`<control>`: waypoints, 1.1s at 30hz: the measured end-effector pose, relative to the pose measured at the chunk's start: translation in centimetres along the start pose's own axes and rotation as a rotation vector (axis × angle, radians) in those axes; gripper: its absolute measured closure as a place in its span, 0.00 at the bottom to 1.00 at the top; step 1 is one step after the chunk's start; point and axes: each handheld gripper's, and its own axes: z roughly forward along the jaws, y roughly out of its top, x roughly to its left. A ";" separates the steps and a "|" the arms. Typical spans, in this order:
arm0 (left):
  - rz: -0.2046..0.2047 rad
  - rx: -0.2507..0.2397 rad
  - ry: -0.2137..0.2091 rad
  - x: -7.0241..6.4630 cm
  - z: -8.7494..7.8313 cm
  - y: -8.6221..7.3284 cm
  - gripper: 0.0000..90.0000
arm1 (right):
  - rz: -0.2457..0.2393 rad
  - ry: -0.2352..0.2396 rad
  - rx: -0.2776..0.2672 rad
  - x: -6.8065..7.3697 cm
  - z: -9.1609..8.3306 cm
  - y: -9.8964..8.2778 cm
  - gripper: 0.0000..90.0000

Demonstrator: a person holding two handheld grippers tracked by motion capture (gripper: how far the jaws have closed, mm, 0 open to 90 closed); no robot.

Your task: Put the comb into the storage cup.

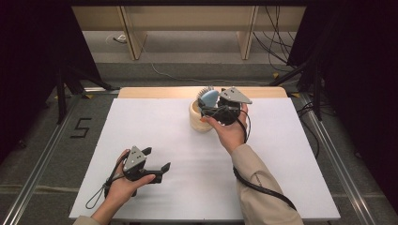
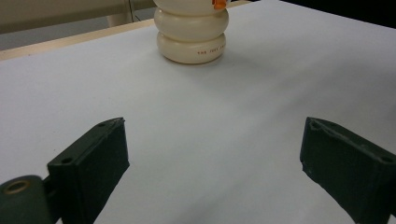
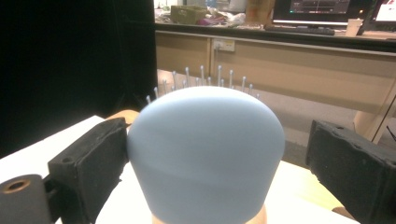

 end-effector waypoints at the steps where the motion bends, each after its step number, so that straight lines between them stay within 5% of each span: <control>1: -0.001 0.001 0.000 0.0 0.0 0.0 0.08 | 0.002 0.003 0.002 0.0 -0.1 0.0 0.08; 33: -0.006 -0.005 0.006 0.1 -0.1 0.0 0.10 | -0.011 0.048 0.050 -1.5 -4.5 -1.5 0.09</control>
